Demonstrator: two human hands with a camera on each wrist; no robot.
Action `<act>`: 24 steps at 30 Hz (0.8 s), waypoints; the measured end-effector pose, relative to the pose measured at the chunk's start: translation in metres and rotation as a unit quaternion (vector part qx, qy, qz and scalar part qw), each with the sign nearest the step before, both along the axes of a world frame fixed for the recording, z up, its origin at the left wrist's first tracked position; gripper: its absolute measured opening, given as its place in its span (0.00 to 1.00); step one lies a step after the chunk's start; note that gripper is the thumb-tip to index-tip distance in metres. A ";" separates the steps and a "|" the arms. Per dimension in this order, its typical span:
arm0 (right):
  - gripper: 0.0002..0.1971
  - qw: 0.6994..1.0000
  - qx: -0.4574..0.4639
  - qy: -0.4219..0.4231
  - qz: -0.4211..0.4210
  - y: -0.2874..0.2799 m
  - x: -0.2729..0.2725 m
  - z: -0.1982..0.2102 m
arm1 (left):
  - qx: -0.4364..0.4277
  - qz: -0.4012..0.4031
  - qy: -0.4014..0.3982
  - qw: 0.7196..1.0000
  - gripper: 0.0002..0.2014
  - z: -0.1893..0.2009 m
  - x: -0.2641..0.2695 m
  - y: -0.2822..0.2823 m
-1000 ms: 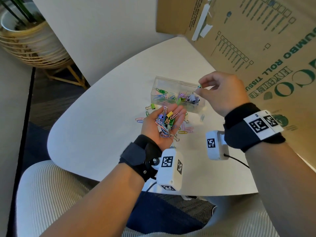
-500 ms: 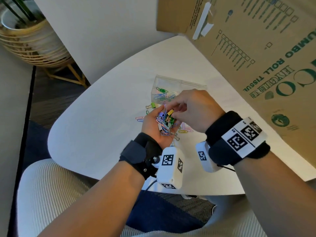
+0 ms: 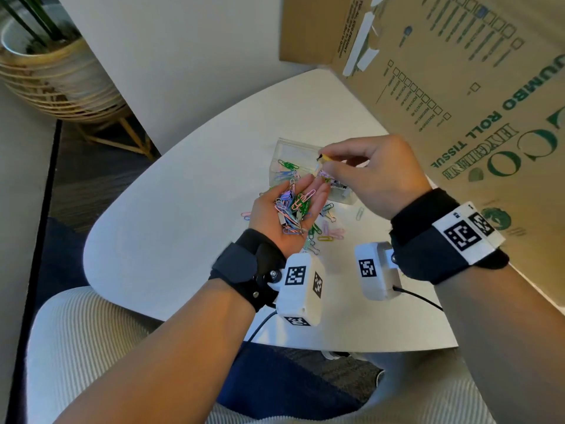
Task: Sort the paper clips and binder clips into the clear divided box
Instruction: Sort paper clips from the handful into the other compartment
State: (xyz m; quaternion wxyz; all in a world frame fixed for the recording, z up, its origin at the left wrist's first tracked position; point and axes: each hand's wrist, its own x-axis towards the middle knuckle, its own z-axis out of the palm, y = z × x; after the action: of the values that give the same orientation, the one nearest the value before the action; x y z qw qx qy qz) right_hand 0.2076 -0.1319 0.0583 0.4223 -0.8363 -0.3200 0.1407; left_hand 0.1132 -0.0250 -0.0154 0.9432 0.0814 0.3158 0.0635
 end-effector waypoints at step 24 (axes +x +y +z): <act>0.03 0.988 -0.118 0.018 0.096 -0.002 -0.027 -0.011 | 0.030 -0.023 -0.005 0.999 0.22 -0.007 -0.009 -0.008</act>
State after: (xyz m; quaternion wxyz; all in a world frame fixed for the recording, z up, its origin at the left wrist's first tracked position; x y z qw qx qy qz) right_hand 0.1806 -0.1340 0.0474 0.3112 -0.8431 -0.3722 0.2321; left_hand 0.1041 -0.0330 -0.0226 0.9429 0.1167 0.3075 0.0520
